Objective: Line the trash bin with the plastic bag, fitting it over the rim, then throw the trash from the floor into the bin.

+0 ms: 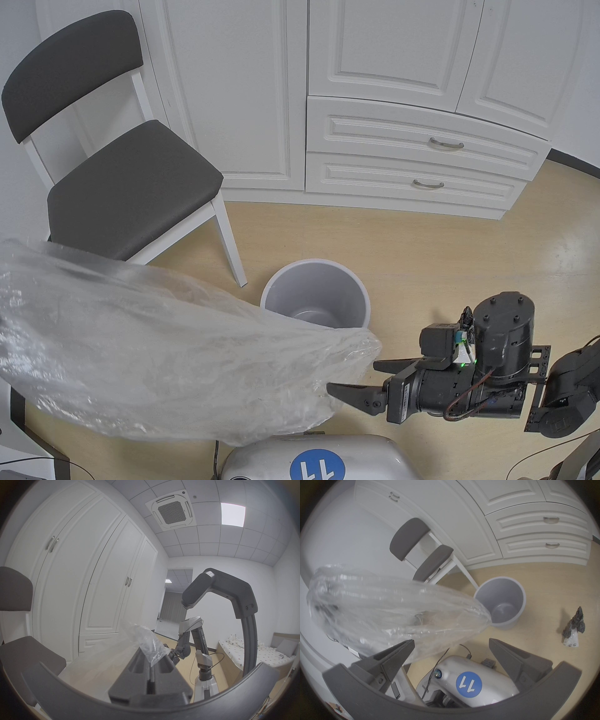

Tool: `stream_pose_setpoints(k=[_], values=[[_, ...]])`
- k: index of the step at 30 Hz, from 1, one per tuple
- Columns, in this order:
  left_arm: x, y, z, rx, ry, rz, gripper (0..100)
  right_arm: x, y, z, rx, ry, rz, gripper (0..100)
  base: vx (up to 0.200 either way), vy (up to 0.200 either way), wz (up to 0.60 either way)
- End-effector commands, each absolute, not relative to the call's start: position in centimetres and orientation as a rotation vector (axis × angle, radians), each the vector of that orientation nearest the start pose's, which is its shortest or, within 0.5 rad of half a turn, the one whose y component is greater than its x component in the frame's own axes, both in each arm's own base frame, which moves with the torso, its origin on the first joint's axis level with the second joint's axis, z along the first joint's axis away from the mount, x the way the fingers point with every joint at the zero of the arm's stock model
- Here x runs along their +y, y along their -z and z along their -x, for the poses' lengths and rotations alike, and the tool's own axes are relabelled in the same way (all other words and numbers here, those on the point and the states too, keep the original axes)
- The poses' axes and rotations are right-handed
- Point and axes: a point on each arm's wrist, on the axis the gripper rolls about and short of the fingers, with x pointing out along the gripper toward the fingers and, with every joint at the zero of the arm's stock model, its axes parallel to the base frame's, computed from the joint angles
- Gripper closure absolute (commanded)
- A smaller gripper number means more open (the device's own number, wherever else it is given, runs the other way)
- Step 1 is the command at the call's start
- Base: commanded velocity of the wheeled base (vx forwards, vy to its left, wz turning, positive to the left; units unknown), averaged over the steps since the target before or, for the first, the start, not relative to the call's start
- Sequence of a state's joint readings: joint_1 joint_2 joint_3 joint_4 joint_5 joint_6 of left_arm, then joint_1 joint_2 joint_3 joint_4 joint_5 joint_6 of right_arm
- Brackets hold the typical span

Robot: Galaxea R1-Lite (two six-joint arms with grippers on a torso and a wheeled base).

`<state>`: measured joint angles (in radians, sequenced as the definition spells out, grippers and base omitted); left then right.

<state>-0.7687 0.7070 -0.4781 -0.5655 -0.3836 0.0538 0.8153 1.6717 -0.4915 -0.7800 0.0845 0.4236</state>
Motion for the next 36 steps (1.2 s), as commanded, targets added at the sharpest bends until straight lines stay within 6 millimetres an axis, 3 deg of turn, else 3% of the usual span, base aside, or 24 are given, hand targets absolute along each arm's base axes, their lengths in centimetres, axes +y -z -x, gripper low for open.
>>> stream_pose_setpoints(k=[1,9,22,27,36], values=[[-4.4,-25.7,-3.3,-0.369,1.140,0.025,100,18.6,-13.7,-18.2,0.518,-0.774,-0.266,0,0.000,0.000,0.00],[-4.4,-25.6,-3.3,-0.367,1.140,0.023,100,18.1,-14.8,-18.0,0.477,-0.777,-0.281,0,0.000,0.000,0.00],[-4.4,-25.7,-3.2,-0.371,1.151,0.026,100,18.3,-12.7,-19.3,0.546,-0.735,-0.251,0,0.000,0.000,0.00],[-4.4,-25.7,-3.2,-0.373,1.155,0.027,100,18.7,-11.0,-19.8,0.597,-0.725,-0.207,0,0.000,0.000,0.00],[-4.5,-25.6,-3.2,-0.364,1.165,0.028,100,18.2,-12.7,-18.5,0.529,-0.758,-0.223,0,0.000,0.000,0.00]])
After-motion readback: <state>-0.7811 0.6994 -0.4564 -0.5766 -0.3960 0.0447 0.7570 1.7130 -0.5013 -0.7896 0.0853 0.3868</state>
